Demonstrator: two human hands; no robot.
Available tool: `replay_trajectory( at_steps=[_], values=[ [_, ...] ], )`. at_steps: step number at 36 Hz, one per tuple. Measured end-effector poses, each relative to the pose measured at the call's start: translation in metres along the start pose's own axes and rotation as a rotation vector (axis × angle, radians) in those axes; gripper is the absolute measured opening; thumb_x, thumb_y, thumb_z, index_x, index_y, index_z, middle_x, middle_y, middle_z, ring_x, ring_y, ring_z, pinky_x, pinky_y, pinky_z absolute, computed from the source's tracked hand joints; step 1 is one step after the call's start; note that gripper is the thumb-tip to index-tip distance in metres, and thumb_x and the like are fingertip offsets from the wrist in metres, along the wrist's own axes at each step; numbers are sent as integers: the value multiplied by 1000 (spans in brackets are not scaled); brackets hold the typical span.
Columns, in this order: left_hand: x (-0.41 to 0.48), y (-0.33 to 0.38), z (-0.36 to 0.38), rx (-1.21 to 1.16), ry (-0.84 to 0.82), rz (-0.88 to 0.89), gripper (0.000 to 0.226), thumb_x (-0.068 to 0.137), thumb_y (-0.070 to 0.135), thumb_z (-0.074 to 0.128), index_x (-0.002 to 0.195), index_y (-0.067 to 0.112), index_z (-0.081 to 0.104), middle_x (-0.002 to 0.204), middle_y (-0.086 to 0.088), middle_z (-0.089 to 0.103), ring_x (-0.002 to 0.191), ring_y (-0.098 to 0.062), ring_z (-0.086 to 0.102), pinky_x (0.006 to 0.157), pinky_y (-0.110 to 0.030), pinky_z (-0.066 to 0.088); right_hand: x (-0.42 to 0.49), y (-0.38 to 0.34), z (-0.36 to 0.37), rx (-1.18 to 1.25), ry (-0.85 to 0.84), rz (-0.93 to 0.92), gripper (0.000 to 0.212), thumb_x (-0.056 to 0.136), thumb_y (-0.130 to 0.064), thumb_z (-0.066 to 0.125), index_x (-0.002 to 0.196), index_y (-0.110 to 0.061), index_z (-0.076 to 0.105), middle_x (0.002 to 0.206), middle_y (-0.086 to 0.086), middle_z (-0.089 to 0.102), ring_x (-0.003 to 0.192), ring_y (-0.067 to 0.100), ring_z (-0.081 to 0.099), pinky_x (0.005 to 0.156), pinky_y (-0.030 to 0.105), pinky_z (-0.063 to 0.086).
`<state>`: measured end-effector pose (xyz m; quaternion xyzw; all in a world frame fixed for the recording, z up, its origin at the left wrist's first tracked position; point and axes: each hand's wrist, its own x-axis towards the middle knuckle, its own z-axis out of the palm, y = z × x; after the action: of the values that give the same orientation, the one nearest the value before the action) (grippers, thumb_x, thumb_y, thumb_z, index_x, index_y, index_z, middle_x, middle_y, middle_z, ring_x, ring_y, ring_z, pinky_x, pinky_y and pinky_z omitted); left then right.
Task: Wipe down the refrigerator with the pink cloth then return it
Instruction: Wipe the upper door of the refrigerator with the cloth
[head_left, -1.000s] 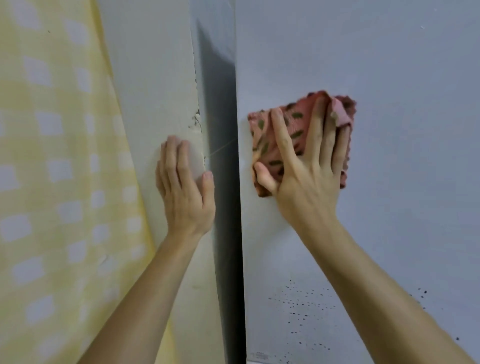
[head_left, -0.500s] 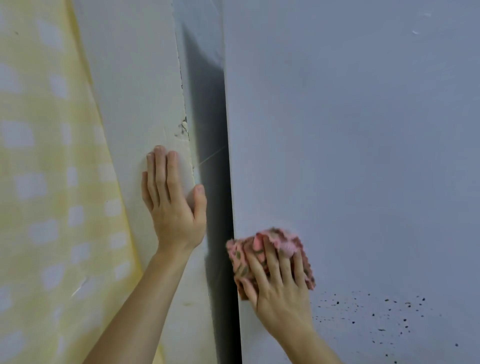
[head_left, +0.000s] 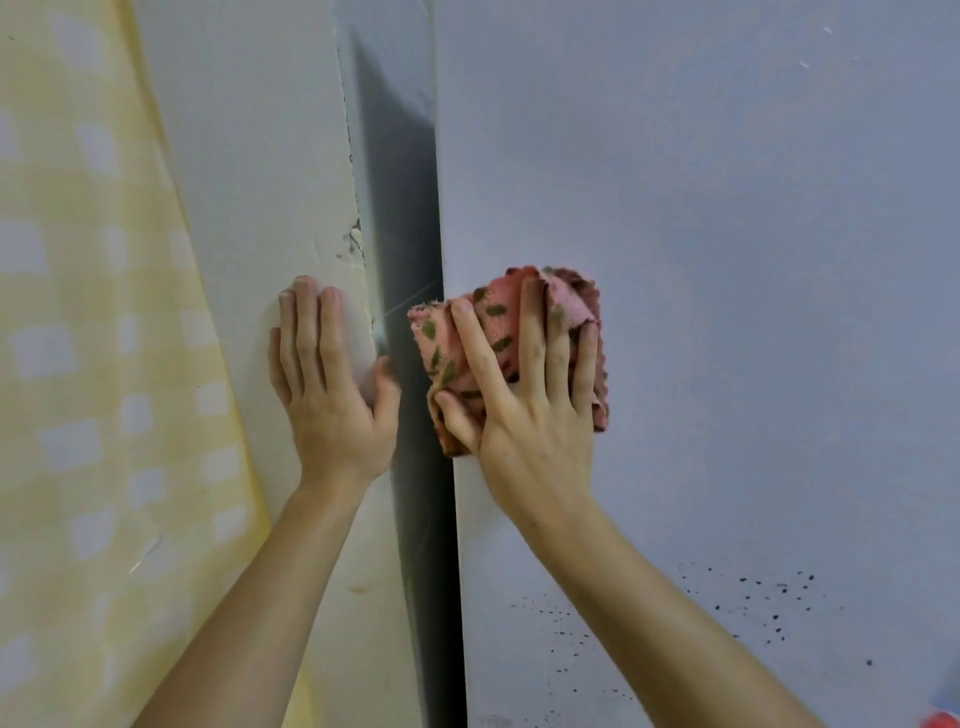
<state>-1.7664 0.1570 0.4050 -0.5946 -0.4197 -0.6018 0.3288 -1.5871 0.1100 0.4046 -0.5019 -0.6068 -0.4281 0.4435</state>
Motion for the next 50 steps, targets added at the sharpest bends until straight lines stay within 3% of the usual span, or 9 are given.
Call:
replay_trajectory(
  at_steps=[4,13,20,25,31,37,44,47,50],
  values=[
    [-1,1,-1,2,-9,-5,65,106,27,48,159,-6,29,169,-24,23,158,-42,20,129,-59,16,-5,-4,4,-27,49,-1,66,105,-64,45,162,-31,36,167,18,18,158,36,13,131,53,9],
    [-24,3,-1,12,-31,-10,64,105,26,46,158,-6,31,168,-23,24,158,-43,21,128,-59,17,-109,-10,25,-50,-74,-84,67,104,-62,50,161,-32,35,171,12,18,162,30,5,132,48,0],
    [-54,5,1,16,-64,-18,62,105,24,45,157,-7,32,167,-26,25,157,-45,22,127,-62,19,-193,-5,39,-27,-183,-123,85,100,-67,48,167,-30,10,176,7,-7,162,28,-7,132,48,-3],
    [-84,5,3,39,-84,2,62,105,22,44,158,-5,28,166,-28,26,156,-46,21,127,-62,18,-231,1,38,13,-261,-139,79,103,-60,44,167,-29,11,176,7,-7,162,26,-6,132,48,-4],
    [-104,2,1,32,-115,20,64,104,16,50,159,-5,26,165,-32,24,156,-48,19,128,-62,15,-218,5,34,79,-240,-90,63,109,-47,45,164,-26,21,176,6,-4,163,24,-3,132,48,-2],
    [-112,6,-1,12,-114,7,68,100,13,55,160,-3,27,167,-29,23,157,-46,19,128,-61,14,-134,26,13,93,-89,64,62,111,-43,44,163,-16,24,172,13,14,162,27,-4,131,49,-1],
    [-111,13,1,4,-107,-27,69,98,15,56,159,-3,29,167,-27,24,157,-46,19,127,-63,15,-64,61,-4,3,100,134,63,109,-48,49,160,-13,38,164,26,32,154,42,28,130,54,12],
    [-113,20,-1,8,-112,-1,64,101,18,53,158,-2,32,166,-26,26,157,-45,22,126,-64,17,-94,60,1,-3,46,123,63,108,-46,50,161,-17,32,166,22,26,155,40,26,131,53,10],
    [-117,35,0,-27,-117,44,59,103,18,51,156,-1,36,165,-27,29,156,-45,24,126,-63,19,-137,64,6,10,-16,92,68,107,-46,52,164,-19,25,171,18,18,161,32,6,131,51,4]
  ],
)
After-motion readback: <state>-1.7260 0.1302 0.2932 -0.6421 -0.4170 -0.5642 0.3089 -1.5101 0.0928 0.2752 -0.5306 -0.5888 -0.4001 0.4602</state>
